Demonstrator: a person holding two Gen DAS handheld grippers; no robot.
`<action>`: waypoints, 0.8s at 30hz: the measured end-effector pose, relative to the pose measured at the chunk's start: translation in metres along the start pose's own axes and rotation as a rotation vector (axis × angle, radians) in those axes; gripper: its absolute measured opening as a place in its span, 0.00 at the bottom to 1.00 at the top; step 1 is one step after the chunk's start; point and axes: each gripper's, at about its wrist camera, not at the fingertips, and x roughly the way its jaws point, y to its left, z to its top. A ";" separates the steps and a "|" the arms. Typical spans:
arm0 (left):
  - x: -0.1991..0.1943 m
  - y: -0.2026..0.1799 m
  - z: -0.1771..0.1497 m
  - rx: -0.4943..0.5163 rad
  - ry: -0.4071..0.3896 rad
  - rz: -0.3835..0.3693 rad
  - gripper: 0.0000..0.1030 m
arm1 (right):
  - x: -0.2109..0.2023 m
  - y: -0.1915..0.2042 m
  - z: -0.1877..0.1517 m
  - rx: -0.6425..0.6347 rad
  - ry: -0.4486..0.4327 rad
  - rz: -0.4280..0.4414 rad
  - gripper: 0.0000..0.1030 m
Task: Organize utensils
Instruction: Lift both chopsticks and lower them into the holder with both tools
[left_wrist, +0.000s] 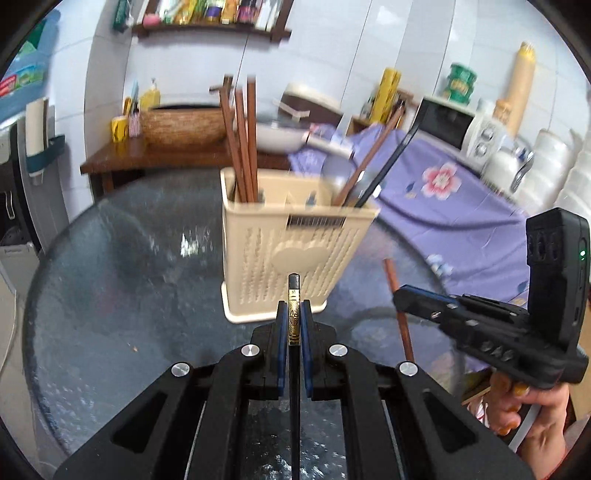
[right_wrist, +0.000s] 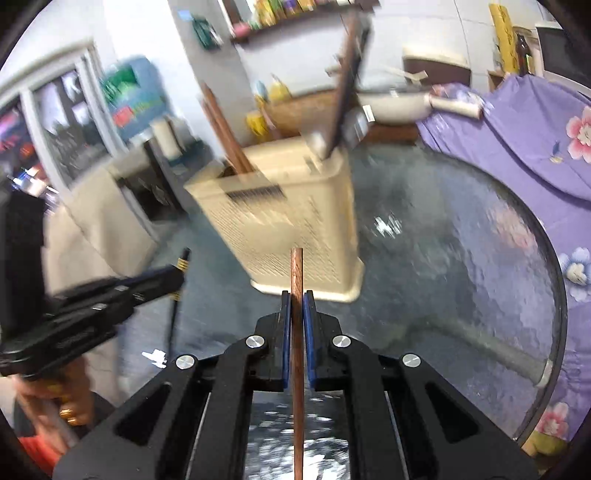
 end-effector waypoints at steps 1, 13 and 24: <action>-0.010 0.000 0.004 0.003 -0.022 -0.005 0.07 | -0.010 0.005 0.005 -0.015 -0.021 0.006 0.07; -0.042 -0.014 0.015 0.036 -0.082 -0.027 0.07 | -0.050 0.035 0.020 -0.102 -0.071 0.043 0.07; -0.056 -0.018 0.024 0.064 -0.118 -0.014 0.07 | -0.065 0.045 0.032 -0.143 -0.105 0.042 0.07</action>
